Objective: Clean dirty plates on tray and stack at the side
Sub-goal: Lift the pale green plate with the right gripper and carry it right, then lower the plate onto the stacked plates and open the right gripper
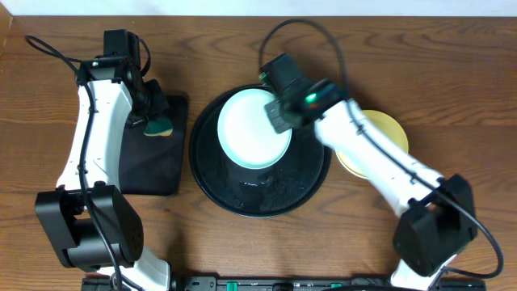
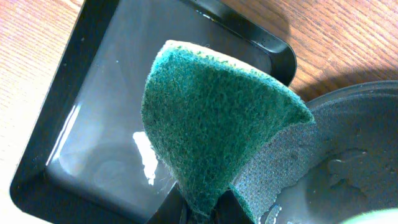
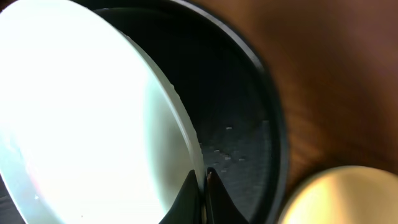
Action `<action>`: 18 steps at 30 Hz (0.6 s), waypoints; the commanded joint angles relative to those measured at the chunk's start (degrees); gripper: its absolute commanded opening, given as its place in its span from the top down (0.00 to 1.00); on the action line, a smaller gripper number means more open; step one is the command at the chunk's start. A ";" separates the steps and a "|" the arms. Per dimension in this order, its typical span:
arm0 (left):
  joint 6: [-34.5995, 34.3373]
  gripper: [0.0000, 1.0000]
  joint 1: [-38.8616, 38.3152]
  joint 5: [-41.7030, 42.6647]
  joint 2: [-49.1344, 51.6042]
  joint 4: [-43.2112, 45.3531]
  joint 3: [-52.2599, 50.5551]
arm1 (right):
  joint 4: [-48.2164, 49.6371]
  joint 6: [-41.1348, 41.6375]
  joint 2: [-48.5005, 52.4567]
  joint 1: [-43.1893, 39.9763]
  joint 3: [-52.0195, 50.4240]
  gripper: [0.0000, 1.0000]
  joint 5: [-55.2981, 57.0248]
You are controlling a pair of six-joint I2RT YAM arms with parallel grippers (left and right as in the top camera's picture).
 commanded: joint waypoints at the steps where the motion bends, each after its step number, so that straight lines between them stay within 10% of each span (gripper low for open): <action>1: 0.98 0.93 0.20 0.13 0.50 0.02 -0.31 | -0.42 0.98 -4.20 -6.05 0.04 0.99 -19.52; 18: 0.98 0.93 0.20 0.13 0.50 0.02 -0.31 | -19.47 -0.74 -11.82 -37.05 -1.57 0.99 -13.33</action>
